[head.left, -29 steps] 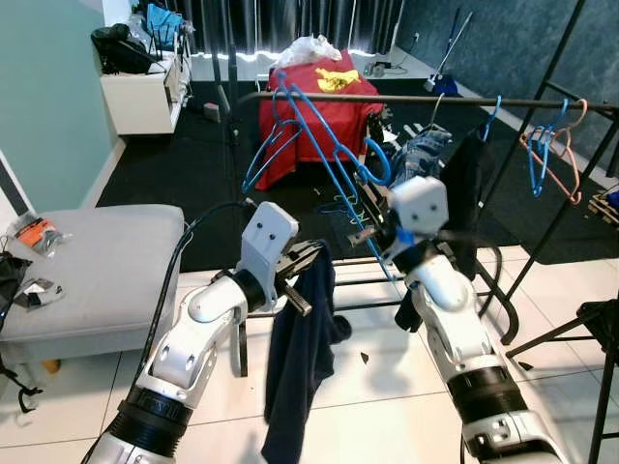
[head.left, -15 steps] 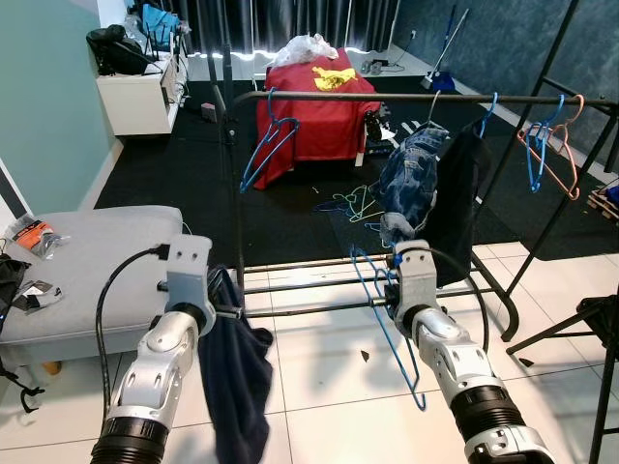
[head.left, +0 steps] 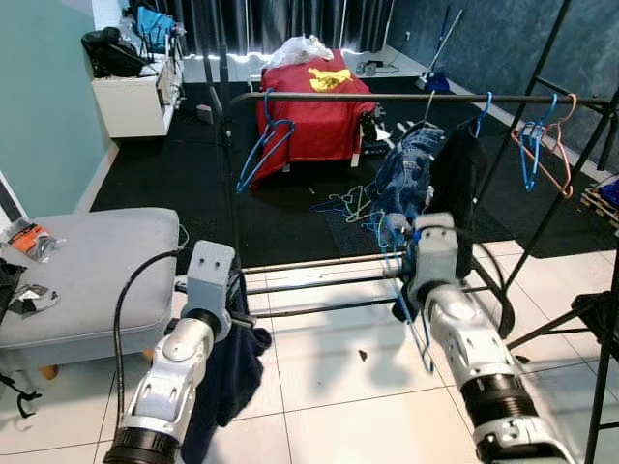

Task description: Hang hanger

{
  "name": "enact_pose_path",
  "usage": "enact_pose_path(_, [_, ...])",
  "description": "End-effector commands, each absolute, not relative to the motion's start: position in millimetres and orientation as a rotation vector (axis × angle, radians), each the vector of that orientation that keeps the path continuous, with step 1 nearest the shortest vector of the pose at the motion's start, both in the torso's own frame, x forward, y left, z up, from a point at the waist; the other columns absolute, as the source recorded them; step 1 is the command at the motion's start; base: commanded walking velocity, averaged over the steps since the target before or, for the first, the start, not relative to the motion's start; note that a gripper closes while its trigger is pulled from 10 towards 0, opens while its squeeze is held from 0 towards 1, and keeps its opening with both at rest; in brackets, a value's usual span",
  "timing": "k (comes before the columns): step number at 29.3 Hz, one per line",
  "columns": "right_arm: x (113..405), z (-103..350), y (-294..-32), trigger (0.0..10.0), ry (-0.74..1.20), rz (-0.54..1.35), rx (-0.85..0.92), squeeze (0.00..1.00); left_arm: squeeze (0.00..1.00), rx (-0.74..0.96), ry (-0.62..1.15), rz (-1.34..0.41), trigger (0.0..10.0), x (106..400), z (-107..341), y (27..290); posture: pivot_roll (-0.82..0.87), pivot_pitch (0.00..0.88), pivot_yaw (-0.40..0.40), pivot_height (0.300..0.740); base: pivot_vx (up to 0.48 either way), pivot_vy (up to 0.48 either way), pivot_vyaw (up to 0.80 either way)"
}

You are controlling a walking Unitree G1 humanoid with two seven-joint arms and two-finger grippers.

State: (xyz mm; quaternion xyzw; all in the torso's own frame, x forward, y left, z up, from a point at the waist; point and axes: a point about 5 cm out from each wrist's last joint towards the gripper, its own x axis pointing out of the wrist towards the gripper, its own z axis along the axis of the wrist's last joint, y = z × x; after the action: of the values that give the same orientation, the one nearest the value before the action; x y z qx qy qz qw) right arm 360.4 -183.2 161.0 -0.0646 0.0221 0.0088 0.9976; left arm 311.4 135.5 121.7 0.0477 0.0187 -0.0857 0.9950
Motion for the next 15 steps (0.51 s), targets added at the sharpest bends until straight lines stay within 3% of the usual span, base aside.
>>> enact_pose_path(1, [359, 158, -185, 10.0, 0.051, 0.015, -0.124, 0.00, 0.00, 0.088, 0.009, -0.179, 10.0, 310, 125, 134, -0.03, 0.000, -0.020, 0.740, 0.000, 0.000, 0.00])
enact_pose_path(6, [357, 159, -181, 10.0, 0.032, 0.025, -0.138, 0.00, 0.00, 0.095, -0.004, -0.239, 10.0, 309, 128, 126, -0.03, 0.000, -0.015, 0.740, 0.144, 0.000, 0.00])
enact_pose_path(15, [356, 160, -185, 10.0, 0.015, 0.012, -0.115, 0.00, 0.00, 0.087, -0.022, -0.264, 10.0, 308, 131, 123, -0.02, 0.000, -0.010, 0.740, 0.299, 0.000, 0.00])
